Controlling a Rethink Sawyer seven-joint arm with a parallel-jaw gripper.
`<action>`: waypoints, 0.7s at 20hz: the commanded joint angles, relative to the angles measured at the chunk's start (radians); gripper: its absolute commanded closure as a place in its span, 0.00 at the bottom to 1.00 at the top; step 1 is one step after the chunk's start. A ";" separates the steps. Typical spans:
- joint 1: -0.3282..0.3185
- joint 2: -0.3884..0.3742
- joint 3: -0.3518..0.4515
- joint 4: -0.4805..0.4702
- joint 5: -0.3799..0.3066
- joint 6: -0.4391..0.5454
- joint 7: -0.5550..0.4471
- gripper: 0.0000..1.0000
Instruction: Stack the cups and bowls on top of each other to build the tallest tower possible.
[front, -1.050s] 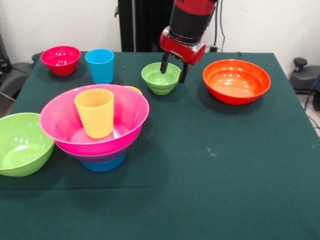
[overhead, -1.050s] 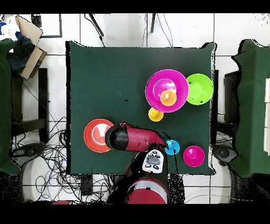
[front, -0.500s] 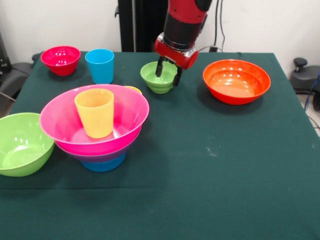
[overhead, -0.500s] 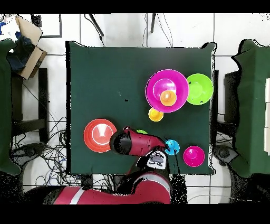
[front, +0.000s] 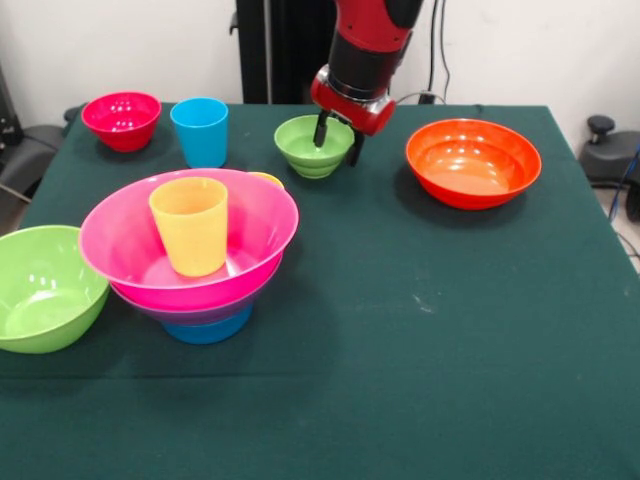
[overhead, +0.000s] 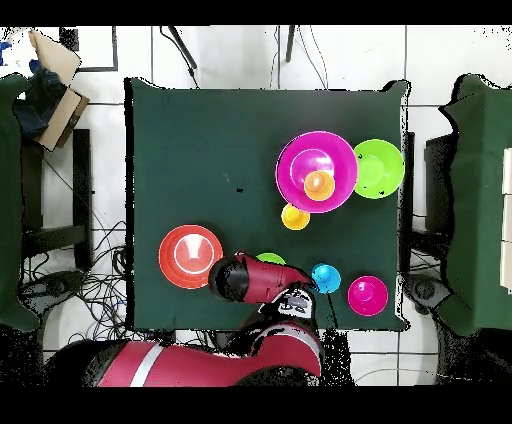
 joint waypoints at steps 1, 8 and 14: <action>-0.016 0.062 0.096 0.022 0.048 -0.117 0.187 0.00; -0.026 0.071 0.111 0.024 0.060 -0.120 0.179 0.00; -0.031 0.079 0.111 -0.012 0.055 -0.124 0.158 0.00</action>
